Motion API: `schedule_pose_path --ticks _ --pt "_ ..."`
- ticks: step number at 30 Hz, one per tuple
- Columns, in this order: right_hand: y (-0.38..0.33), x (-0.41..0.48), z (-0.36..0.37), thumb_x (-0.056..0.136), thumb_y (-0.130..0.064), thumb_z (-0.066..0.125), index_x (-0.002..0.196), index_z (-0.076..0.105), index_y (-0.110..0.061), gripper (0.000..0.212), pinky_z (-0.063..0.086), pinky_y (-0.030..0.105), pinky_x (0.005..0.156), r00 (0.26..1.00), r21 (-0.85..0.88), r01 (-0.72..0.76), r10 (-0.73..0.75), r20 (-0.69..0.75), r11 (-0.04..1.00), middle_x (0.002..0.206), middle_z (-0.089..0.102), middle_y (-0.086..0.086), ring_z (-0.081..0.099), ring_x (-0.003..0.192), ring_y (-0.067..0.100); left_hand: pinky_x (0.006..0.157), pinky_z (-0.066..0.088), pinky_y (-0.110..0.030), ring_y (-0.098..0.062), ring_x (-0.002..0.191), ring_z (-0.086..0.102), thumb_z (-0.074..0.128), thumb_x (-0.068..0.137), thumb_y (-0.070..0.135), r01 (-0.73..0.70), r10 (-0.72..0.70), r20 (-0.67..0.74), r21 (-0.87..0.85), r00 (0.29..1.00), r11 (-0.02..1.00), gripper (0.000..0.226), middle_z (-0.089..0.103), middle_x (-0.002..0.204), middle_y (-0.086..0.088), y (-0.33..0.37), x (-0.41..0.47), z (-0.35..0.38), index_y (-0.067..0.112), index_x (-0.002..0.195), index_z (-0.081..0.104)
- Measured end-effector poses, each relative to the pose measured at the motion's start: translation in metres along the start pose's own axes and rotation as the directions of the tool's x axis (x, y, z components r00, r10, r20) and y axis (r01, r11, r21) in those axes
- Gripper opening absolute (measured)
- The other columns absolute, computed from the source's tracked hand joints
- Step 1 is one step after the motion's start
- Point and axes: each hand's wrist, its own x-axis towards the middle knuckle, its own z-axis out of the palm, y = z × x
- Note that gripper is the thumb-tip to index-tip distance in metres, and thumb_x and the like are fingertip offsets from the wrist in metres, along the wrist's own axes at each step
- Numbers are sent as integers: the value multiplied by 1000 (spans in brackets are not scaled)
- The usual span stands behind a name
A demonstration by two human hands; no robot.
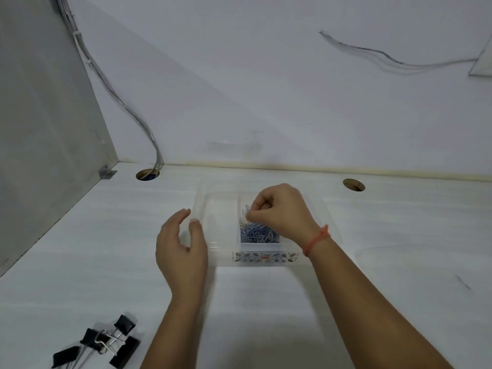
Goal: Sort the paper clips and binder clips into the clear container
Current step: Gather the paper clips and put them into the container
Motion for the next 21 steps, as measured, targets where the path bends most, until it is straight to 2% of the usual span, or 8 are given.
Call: schedule_pose_path --ticks 2,3,6,8,11,16,19,21 --pt "11 -4 -12 65 -15 78 61 71 -17 8 44 20 58 995 -61 -61 56 -81 996 52 57 -14 55 53 4 95 43 -31 -17 109 58 52 86 24 -262 241 133 166 961 951 27 66 115 0 9 -5 6 15 105 68" --pt "14 -6 -13 64 -15 78 63 71 -18 8 42 20 60 995 -131 -79 71 -64 988 56 59 -12 58 57 7 94 44 -32 -20 106 59 52 85 24 -376 323 229 247 918 893 27 67 113 -3 12 -7 11 13 104 69" --pt "18 -8 -5 66 -9 72 69 70 -17 9 48 23 68 997 -296 -73 81 15 952 73 70 -1 63 70 16 86 49 -39 -26 92 65 54 83 26 -536 344 461 393 818 747 28 72 102 -7 16 -11 29 10 98 71" --pt "21 -11 -4 69 -3 65 71 73 -15 15 54 27 73 997 -285 -71 68 -18 956 79 74 2 67 75 19 82 50 -39 -27 85 65 53 82 27 -534 283 524 421 803 734 29 73 95 -7 18 -13 35 10 96 72" --pt "23 -18 -12 71 -2 63 75 75 -17 20 47 20 65 993 -191 -94 79 -87 977 81 75 0 65 73 14 83 49 -38 -26 87 65 53 83 27 -532 311 503 386 806 754 28 73 95 -5 21 -17 33 10 96 72" --pt "19 -62 -28 68 -7 69 68 72 -20 13 46 18 63 976 -6 -110 107 -192 994 75 72 -3 61 65 9 75 34 -17 -17 91 60 52 84 24 -488 344 447 260 826 833 22 70 96 3 39 -49 12 14 92 70" --pt "25 -106 -49 66 -12 75 71 72 -23 13 48 21 68 982 -49 -175 170 -88 983 76 70 -8 62 67 8 77 40 -19 -16 91 61 56 83 22 -467 327 498 185 803 865 18 69 98 4 46 -87 -4 17 94 70" --pt "34 -141 -70 64 -15 78 81 71 -25 20 46 23 71 967 -175 -241 251 38 955 86 68 -9 60 72 8 81 45 -23 -13 91 62 62 83 21 -428 256 619 143 743 893 17 68 101 6 46 -116 -14 20 98 70"
